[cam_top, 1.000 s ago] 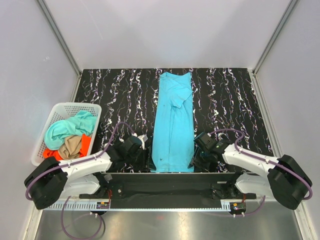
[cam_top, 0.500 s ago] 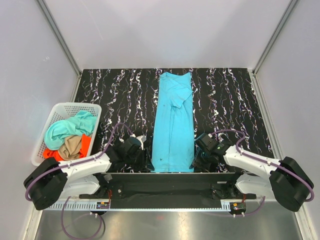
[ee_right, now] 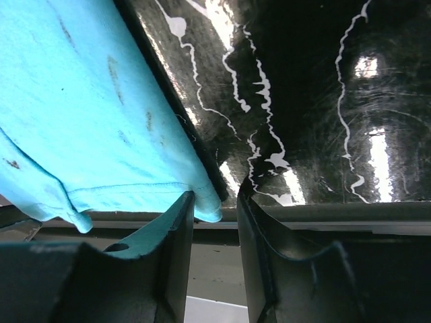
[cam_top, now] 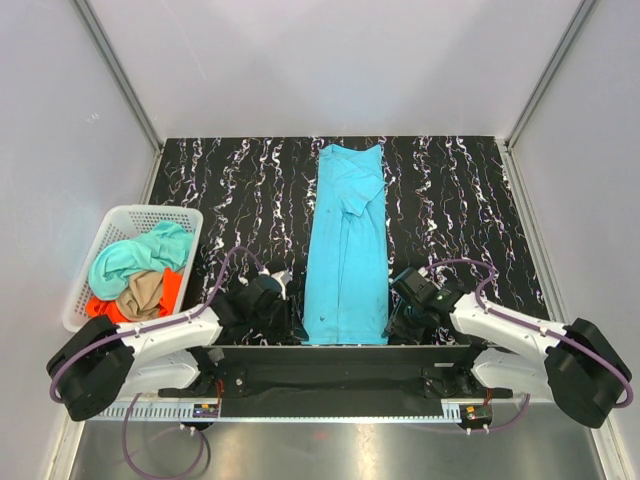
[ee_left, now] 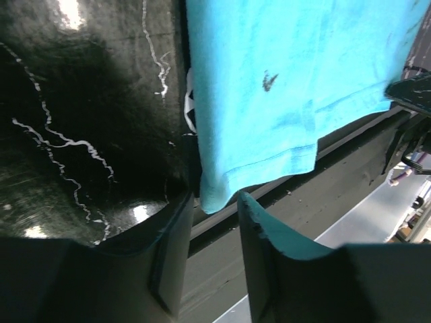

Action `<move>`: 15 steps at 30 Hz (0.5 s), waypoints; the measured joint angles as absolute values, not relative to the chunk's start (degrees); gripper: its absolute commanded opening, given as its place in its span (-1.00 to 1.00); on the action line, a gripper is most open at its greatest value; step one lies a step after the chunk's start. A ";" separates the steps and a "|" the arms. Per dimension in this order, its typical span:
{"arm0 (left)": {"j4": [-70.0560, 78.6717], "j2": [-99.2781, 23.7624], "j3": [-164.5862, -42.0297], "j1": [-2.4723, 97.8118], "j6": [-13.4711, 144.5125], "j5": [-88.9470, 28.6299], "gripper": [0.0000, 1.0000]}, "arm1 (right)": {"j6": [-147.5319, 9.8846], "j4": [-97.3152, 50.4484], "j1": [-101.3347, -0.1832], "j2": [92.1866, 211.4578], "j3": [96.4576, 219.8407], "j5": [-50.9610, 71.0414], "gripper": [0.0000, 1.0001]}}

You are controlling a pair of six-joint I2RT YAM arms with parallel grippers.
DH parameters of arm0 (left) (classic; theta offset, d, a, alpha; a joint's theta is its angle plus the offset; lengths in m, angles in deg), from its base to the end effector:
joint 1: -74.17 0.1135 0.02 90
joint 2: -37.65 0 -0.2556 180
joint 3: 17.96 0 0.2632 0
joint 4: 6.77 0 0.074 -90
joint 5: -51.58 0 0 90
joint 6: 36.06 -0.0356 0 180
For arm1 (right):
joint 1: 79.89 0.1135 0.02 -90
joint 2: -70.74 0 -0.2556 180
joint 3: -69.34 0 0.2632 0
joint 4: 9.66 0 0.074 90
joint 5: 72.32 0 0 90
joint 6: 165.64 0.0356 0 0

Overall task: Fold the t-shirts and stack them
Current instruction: Fold the tshirt

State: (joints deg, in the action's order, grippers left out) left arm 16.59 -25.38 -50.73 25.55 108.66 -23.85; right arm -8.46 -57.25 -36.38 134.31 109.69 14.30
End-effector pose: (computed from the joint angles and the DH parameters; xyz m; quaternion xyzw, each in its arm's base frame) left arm 0.1227 -0.1528 0.1214 -0.0106 0.9431 -0.3176 0.0975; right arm 0.1321 0.1283 0.1352 0.1973 0.9656 0.1536 0.0708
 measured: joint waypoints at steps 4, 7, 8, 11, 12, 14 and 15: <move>16.63 -25.33 -50.47 25.55 108.88 -24.20 -0.36 | -8.44 -57.43 -36.38 134.12 109.50 14.63 -0.31; 16.41 -25.33 -50.23 25.55 108.86 -24.31 -0.45 | -8.44 -56.99 -36.38 134.20 109.30 14.59 -0.36; 16.28 -25.35 -50.10 25.55 108.97 -24.27 -0.47 | -8.44 -56.68 -36.36 134.25 109.24 14.52 -0.37; 15.67 -25.40 -49.71 25.55 109.08 -24.22 -0.56 | -8.44 -55.35 -36.36 134.33 108.95 14.11 -0.42; 15.60 -25.49 -49.71 25.55 109.08 -24.18 -0.57 | -8.44 -55.09 -36.36 134.38 108.89 14.02 -0.44; 15.25 -25.90 -49.73 25.55 109.08 -24.03 -0.63 | -8.44 -54.52 -36.36 134.40 108.71 13.98 -0.50; 14.88 -26.27 -49.73 25.53 109.08 -23.94 -0.65 | -8.44 -54.30 -36.31 134.42 108.65 13.98 -0.52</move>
